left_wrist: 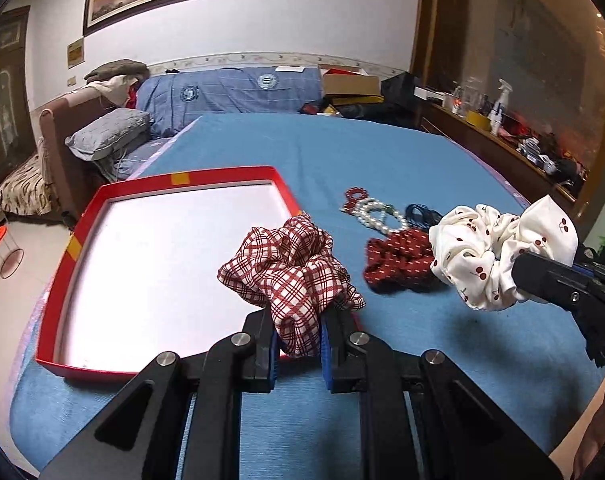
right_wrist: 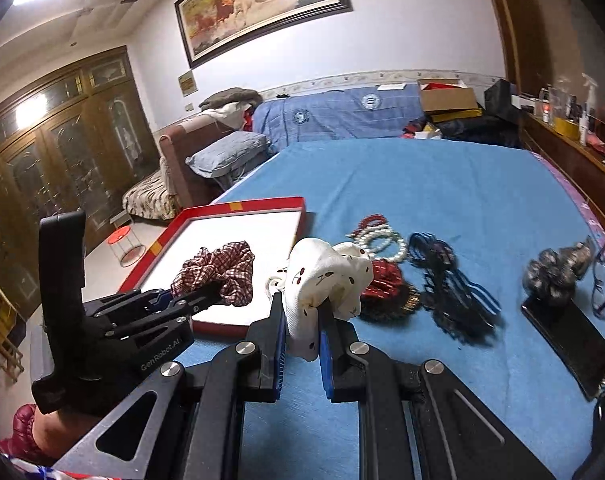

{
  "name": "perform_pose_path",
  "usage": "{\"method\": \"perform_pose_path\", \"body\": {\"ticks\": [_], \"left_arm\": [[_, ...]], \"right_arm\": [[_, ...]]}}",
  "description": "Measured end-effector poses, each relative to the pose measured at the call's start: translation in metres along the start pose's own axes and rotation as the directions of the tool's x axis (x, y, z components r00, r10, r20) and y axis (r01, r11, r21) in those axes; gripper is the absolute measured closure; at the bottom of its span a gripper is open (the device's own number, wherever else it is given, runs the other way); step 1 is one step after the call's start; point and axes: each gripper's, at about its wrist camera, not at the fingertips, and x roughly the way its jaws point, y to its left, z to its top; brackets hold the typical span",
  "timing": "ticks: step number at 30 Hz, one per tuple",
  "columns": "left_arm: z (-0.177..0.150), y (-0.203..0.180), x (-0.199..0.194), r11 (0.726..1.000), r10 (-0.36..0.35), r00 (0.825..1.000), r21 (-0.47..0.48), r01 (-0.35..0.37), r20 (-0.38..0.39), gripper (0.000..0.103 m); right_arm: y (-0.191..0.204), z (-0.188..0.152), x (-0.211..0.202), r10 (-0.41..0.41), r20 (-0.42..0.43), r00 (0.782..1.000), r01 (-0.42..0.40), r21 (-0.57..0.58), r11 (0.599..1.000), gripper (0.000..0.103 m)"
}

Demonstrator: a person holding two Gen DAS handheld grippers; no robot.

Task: Organize jewelry
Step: 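Carry both scrunchies into the red box and open both grippers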

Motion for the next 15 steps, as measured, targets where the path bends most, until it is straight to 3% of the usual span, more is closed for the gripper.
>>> {"method": "perform_pose_path", "body": {"ticks": [15], "left_arm": [[0.045,0.097,-0.003,0.988,0.120,0.993,-0.095,-0.118,0.017,0.088]], "right_arm": [[0.049,0.057,0.058,0.106,-0.047,0.993,-0.108,-0.050,0.993,0.087]]}}
